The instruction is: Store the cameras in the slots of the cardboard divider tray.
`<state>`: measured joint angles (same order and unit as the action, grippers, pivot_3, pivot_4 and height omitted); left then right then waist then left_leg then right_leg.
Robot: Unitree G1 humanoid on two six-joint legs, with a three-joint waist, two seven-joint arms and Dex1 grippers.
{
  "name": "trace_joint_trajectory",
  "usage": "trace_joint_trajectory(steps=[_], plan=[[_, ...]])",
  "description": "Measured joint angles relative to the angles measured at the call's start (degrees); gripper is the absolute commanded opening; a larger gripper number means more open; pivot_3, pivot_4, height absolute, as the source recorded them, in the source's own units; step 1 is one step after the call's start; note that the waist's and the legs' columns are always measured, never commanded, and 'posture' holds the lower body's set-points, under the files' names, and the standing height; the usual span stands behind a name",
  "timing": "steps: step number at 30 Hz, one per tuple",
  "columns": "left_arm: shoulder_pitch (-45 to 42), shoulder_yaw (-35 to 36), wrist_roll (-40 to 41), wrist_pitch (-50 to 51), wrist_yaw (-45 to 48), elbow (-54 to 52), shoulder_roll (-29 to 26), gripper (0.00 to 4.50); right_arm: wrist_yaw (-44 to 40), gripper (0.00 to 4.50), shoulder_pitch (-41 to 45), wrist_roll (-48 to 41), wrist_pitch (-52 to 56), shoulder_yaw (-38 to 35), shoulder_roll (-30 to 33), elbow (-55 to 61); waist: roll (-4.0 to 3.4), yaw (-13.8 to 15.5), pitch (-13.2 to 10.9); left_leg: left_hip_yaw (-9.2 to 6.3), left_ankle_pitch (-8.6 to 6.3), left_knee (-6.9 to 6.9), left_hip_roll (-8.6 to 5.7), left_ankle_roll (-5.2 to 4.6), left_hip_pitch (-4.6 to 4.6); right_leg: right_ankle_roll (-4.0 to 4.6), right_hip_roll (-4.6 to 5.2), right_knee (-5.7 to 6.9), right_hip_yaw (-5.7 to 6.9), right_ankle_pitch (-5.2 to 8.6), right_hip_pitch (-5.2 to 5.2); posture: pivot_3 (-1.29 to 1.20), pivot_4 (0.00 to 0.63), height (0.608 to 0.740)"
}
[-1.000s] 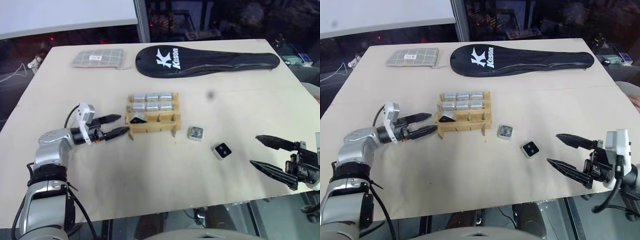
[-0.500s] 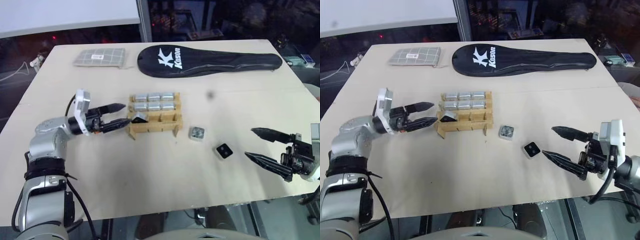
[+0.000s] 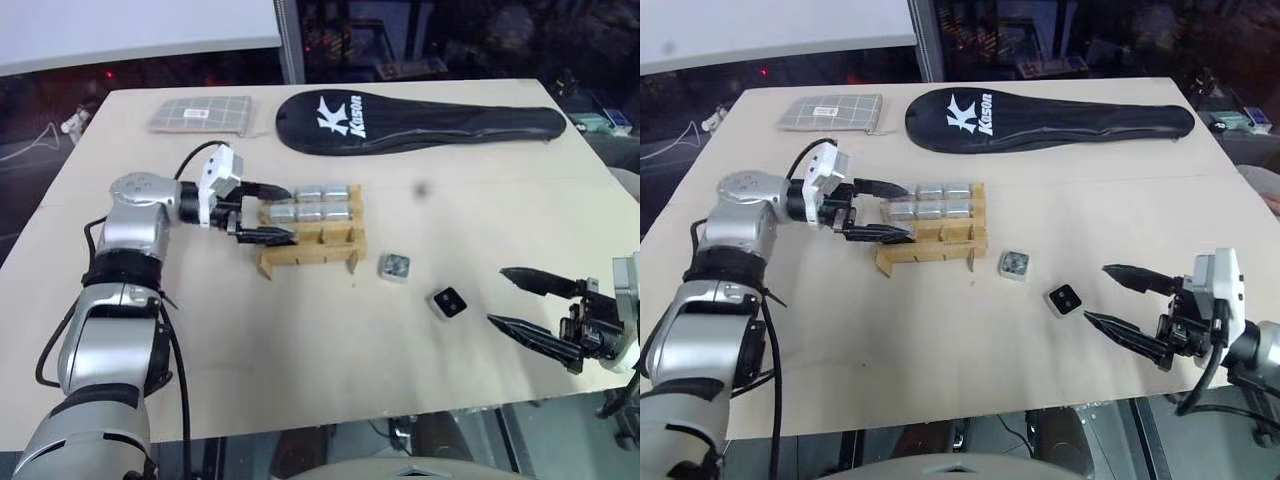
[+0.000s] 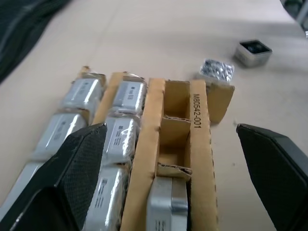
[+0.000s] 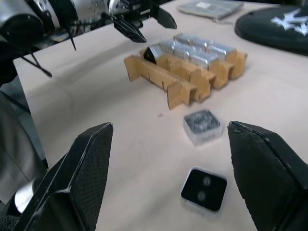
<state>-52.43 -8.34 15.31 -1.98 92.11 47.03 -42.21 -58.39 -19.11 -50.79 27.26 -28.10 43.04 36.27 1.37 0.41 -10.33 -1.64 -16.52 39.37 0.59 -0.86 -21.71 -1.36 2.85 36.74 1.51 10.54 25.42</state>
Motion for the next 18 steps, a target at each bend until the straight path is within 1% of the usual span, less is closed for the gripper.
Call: trace_joint_trajectory(steps=[5,10,15,18], plan=[[-2.6,-5.8,-1.2,-4.4,0.1,6.8,-1.8,4.5,-0.3,3.75,-2.9,0.3,-2.1,-0.5,-0.9,0.4,0.01,0.2,0.0,-0.02,0.0,0.03,0.01,0.0,-0.01,-0.01,-0.01,0.01,0.03,0.0,0.0,0.0,0.15,0.74],[-5.6,-6.4,-2.9,-7.5,0.1,12.0,-1.6,4.5,-1.0,3.75,-4.2,0.6,-3.8,-1.4,-1.1,0.4,0.01,0.3,0.0,-0.02,0.0,0.04,0.0,0.0,-0.03,-0.01,-0.01,0.0,0.03,0.0,0.0,0.0,0.15,0.74],[-7.6,-7.7,-4.2,-8.2,0.1,13.7,-0.5,4.5,-1.3,3.75,-4.2,0.8,-4.3,-1.4,-1.1,0.3,0.02,0.3,0.0,-0.02,0.0,0.05,0.0,0.0,-0.03,-0.01,-0.01,0.01,0.02,0.0,-0.01,0.0,0.15,0.74],[-8.4,-9.0,-4.6,-8.5,0.1,14.5,-0.4,3.73,-1.7,3.81,-4.2,1.1,-4.9,-1.4,-1.1,-0.2,0.02,0.3,0.0,-0.01,0.0,0.05,0.0,0.0,0.0,-0.01,-0.01,0.02,0.01,0.0,-0.03,0.0,0.15,0.74]])
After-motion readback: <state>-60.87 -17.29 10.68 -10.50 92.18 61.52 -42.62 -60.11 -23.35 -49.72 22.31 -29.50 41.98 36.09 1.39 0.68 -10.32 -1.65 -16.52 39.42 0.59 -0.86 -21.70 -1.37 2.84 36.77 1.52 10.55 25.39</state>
